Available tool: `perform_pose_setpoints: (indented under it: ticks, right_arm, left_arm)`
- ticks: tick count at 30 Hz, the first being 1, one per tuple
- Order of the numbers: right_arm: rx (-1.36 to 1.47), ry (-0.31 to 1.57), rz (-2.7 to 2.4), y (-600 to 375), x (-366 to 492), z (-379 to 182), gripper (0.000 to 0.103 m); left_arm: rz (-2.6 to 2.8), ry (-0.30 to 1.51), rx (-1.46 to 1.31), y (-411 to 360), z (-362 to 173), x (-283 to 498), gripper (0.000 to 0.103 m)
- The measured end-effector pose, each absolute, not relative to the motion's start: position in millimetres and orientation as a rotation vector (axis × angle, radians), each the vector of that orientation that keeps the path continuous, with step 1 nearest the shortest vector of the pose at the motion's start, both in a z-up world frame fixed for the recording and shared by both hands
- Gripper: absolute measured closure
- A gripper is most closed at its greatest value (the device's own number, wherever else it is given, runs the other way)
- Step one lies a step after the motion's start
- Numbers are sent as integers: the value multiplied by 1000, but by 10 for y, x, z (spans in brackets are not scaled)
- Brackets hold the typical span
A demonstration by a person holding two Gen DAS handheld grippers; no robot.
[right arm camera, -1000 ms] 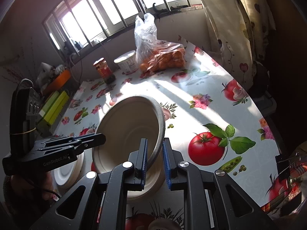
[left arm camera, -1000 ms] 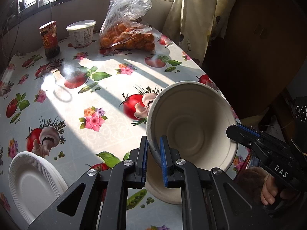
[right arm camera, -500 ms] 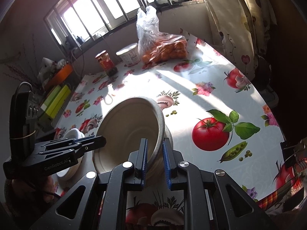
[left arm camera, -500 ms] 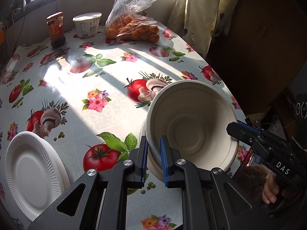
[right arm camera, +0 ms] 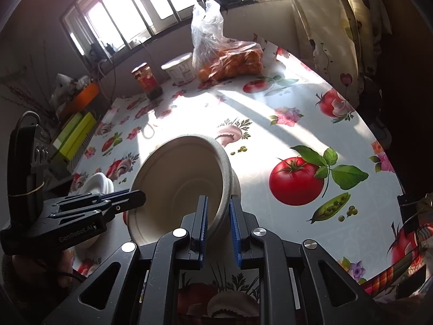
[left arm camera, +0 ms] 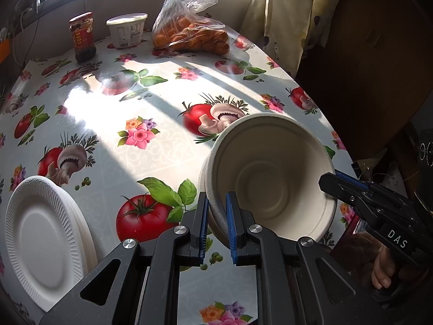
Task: Organize plates and bowls
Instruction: 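Lower the held beige bowl into the nested beige bowls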
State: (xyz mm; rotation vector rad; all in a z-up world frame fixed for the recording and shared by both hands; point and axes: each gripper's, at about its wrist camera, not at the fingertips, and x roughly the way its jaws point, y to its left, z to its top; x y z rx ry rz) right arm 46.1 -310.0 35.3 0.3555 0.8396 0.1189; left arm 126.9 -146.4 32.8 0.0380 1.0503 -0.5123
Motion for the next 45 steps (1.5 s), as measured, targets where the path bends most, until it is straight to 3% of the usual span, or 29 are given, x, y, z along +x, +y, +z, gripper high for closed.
perform_pose_setpoints:
  ticks: [34, 39, 45]
  right_arm:
    - [357, 833, 116, -3118, 466, 348, 87]
    - [358, 834, 116, -3117, 463, 345, 87]
    - [357, 833, 114, -3122, 467, 348, 87]
  left_arm:
    - [-488, 1036, 46, -1466, 328, 1249, 89]
    - [-500, 1036, 37, -1460, 332, 1244, 81]
    - [-491, 1039, 36, -1466, 334, 1251, 79]
